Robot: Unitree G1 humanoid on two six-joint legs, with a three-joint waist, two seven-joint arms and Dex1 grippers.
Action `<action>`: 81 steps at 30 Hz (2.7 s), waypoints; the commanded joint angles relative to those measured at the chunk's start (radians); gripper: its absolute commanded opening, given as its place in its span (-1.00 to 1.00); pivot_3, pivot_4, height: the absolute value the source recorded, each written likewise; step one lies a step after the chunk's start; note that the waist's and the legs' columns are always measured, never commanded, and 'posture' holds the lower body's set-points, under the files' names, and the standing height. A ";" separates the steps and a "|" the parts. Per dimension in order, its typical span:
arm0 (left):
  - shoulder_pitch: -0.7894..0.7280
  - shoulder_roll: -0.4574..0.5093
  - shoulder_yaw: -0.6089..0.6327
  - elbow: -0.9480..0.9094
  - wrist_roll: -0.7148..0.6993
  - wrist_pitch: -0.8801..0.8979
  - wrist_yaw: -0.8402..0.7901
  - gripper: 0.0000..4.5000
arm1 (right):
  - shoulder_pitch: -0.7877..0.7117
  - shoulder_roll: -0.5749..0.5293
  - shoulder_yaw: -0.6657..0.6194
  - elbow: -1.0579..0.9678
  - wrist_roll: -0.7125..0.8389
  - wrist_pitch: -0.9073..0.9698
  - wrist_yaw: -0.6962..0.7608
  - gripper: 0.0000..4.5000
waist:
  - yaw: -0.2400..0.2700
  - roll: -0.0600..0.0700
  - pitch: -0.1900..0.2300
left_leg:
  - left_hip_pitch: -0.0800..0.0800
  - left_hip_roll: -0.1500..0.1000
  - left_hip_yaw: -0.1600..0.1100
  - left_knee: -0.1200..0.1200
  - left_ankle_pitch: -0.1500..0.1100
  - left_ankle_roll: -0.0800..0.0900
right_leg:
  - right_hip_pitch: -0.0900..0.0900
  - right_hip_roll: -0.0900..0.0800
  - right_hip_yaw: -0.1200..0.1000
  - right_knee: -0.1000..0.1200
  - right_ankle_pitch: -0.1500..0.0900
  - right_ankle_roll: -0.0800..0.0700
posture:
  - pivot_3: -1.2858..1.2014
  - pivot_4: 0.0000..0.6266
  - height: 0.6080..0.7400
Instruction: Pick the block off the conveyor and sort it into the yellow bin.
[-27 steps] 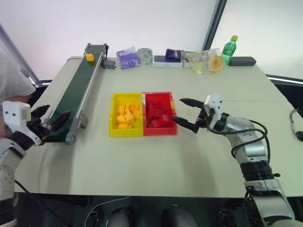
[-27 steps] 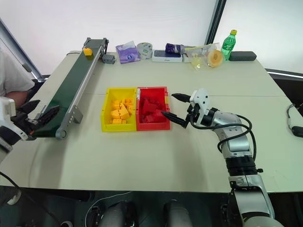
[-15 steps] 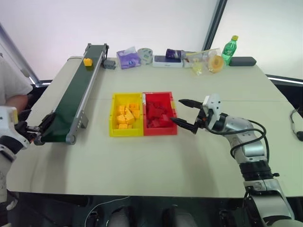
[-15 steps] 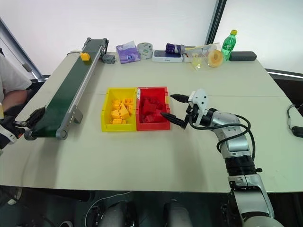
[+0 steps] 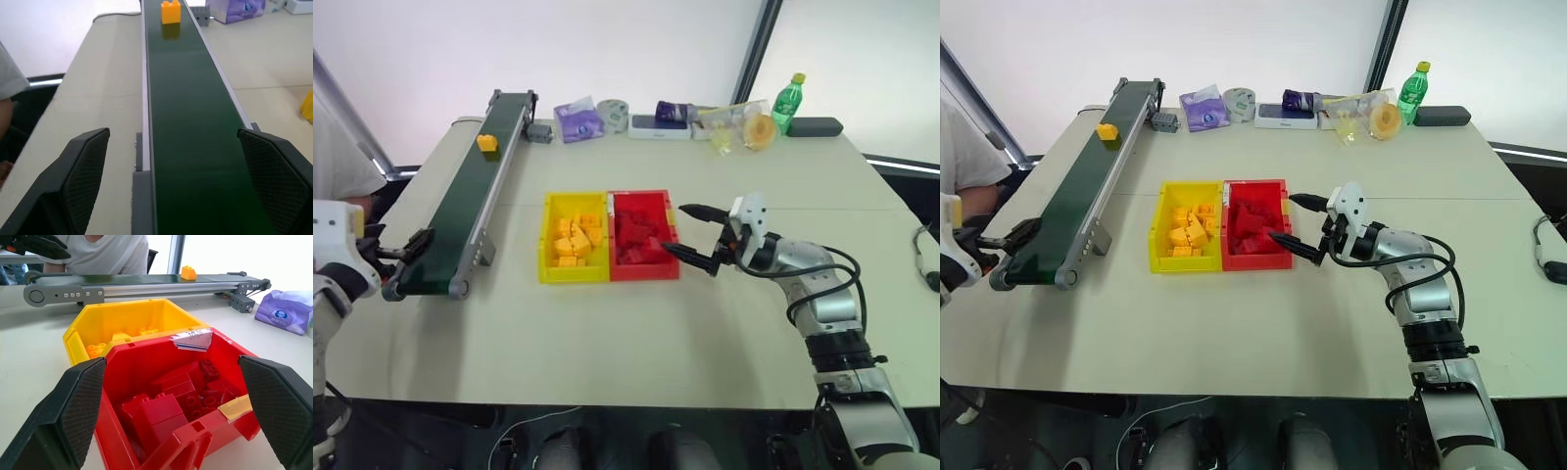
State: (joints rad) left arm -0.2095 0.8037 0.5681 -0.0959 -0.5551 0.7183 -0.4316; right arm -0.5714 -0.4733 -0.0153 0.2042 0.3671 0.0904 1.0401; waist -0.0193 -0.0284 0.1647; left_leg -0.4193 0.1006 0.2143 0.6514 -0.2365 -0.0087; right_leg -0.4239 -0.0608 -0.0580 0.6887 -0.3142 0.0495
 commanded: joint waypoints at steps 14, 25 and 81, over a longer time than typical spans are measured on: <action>-0.090 0.002 -0.052 -0.020 0.028 -0.041 -0.035 0.96 | -0.010 0.005 -0.013 -0.036 0.013 0.005 -0.012 1.00 | -0.001 0.000 0.000 | 0.000 0.000 0.000 0.000 0.000 0.000 | 0.000 0.000 0.000 0.000 0.000 0.000 | 0.03 -0.52 1.00; -0.107 -0.014 -0.045 0.045 0.054 -0.056 -0.004 0.96 | -0.002 0.003 -0.014 -0.045 0.016 0.009 -0.017 1.00 | 0.000 0.000 0.000 | 0.000 0.000 0.000 0.000 0.000 0.000 | 0.000 0.000 0.000 0.000 0.000 0.000 | 0.03 -0.52 1.00; -0.298 -0.115 -0.341 -0.039 -0.039 -0.089 -0.354 -0.41 | 0.043 -0.014 -0.028 -0.106 0.032 0.035 -0.050 1.00 | 0.008 0.000 0.000 | 0.000 -0.001 0.000 0.002 0.000 0.000 | 0.000 0.003 0.000 0.001 0.000 0.000 | 0.03 -0.52 1.00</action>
State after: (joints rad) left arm -0.4741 0.6920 0.2351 -0.1113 -0.5784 0.6484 -0.7663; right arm -0.5204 -0.4819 -0.0172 0.1491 0.3777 0.1271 0.9957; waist -0.0117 -0.0284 0.1647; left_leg -0.4197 0.0997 0.2144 0.6539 -0.2364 -0.0087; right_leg -0.4235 -0.0582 -0.0578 0.6897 -0.3141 0.0497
